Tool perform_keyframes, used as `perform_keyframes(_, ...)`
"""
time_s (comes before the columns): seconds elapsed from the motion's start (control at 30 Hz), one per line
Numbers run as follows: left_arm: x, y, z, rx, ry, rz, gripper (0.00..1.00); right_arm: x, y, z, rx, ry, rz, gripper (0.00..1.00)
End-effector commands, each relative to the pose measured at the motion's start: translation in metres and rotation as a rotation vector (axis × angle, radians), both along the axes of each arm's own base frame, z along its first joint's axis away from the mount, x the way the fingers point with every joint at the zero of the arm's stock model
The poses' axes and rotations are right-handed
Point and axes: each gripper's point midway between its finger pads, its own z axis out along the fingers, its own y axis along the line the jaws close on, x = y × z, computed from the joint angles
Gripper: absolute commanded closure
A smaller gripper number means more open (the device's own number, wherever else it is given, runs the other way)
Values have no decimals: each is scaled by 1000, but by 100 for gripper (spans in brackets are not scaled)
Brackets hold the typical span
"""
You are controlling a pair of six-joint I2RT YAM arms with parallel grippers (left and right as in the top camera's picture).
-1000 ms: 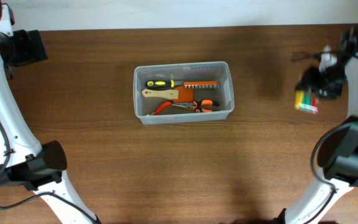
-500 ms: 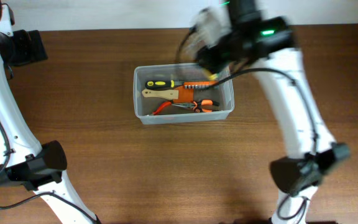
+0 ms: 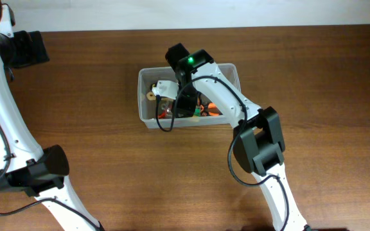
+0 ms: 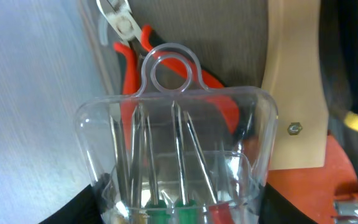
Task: Pack container
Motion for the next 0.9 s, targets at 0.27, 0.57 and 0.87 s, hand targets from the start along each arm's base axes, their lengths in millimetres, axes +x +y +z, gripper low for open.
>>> perform_keyframes(0.27, -2, -1, 6, -9, -18, 7, 1, 15, -25, 151, 70, -247, -169, 1)
perform_keyframes(0.57, -2, -1, 6, -9, -18, 7, 1, -9, -97, 287, 122, -519, -420, 1)
perform_keyframes(0.87, -2, -1, 6, -9, -18, 7, 1, -51, -192, 408, 340, -766, -793, 2)
